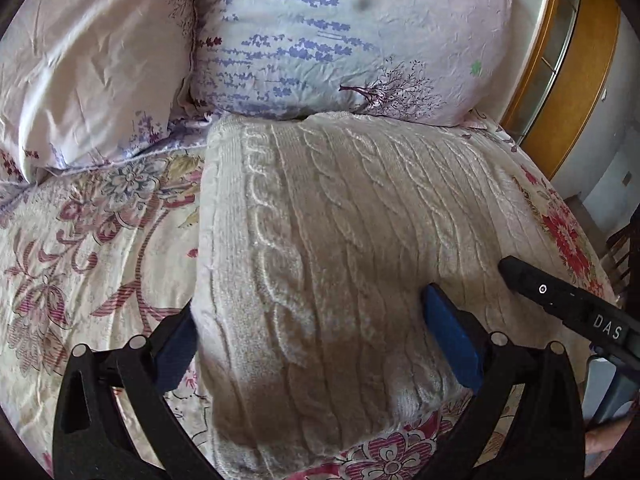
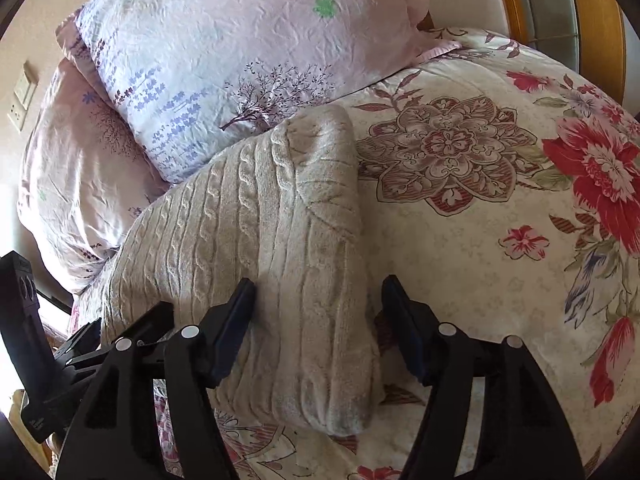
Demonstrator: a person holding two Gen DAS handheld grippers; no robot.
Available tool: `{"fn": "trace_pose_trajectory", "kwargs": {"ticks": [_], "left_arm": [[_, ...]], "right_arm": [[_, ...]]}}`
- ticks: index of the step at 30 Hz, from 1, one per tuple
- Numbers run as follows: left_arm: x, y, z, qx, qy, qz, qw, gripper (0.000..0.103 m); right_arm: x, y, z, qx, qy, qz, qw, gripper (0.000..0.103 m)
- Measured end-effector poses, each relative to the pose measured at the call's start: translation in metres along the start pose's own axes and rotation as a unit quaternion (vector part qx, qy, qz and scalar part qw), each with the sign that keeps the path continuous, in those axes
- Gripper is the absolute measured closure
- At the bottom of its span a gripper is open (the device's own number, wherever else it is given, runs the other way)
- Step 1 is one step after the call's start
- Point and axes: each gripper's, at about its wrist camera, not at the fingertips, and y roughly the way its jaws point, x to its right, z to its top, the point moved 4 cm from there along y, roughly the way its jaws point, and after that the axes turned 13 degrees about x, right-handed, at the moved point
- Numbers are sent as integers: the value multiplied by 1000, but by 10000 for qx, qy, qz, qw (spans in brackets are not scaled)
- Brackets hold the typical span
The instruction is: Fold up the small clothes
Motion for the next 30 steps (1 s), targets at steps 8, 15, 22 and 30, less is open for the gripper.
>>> {"fn": "trace_pose_trajectory", "kwargs": {"ticks": [8,15,22,30], "left_arm": [[-60,-31,30,665,-1408,-436,9868,2],[-65,-3,25,-38,-1358,-531,9893,2],[-87,2,23,-139,-1917,-635,9793,2],[-95,-1,26,-156,-1906,-691,9791,2]], "right_arm": [[11,-22,41,308,429,256,9983,4],[28,22,49,-710,1433,631,9851,3],[27,36,43,-883,1534,873,9803,12],[16,47,40,-1084,1491,1234,9751,15]]}}
